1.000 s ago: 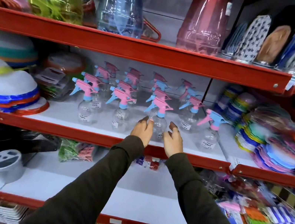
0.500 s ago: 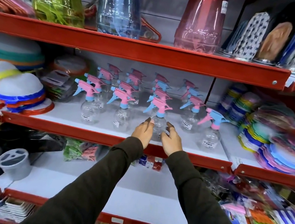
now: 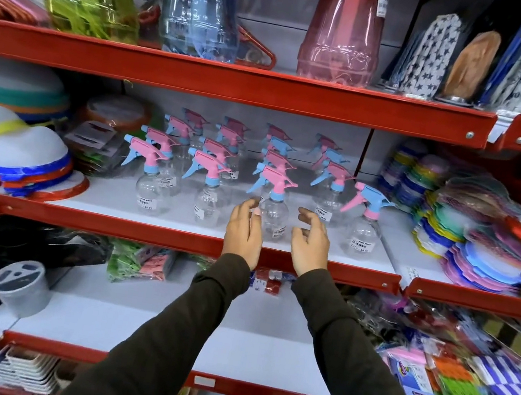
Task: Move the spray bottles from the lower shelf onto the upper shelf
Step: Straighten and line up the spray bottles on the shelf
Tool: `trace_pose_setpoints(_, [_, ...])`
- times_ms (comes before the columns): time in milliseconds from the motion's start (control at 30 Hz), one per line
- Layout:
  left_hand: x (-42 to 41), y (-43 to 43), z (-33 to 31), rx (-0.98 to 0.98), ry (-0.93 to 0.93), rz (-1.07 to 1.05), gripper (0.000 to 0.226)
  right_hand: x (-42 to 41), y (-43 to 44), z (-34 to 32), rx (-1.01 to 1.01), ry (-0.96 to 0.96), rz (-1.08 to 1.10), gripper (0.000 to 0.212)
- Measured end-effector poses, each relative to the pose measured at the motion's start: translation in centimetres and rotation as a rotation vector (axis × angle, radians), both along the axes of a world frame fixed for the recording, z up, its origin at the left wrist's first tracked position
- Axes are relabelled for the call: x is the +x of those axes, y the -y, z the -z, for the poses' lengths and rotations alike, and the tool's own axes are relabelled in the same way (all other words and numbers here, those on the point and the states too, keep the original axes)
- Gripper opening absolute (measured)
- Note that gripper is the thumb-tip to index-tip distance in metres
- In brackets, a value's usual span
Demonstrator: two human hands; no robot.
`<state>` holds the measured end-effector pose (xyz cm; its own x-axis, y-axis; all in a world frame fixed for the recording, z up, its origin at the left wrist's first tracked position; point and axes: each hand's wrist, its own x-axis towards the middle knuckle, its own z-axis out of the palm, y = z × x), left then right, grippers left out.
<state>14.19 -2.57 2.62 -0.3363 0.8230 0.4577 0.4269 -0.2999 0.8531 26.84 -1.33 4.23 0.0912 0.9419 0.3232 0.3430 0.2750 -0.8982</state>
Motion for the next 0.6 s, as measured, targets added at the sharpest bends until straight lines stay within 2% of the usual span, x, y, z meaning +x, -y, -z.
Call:
trace_pose_setpoints(133, [2.2,0.5,0.8,0.151,0.058,0.059,0.036,1.9,0.7,0.2,0.067,-0.063,0.081,0.036])
trace_pose_setpoints(267, [5.3,-0.2,0.9,0.126,0.028,0.170,0.041,5.0,0.8,0.6,0.106,-0.080,0.203,0.035])
trace_pose_setpoints(467, [10.3,-1.8,-0.8,-0.075,-0.030,0.279,0.041,10.0,0.3,0.6,0.046,-0.109,0.337,0.034])
trace_pose_setpoints(600, [13.5,-2.8,-2.4,-0.308,-0.030,0.404,0.048,12.8,-1.0,0.3,-0.087,-0.111,0.314,0.045])
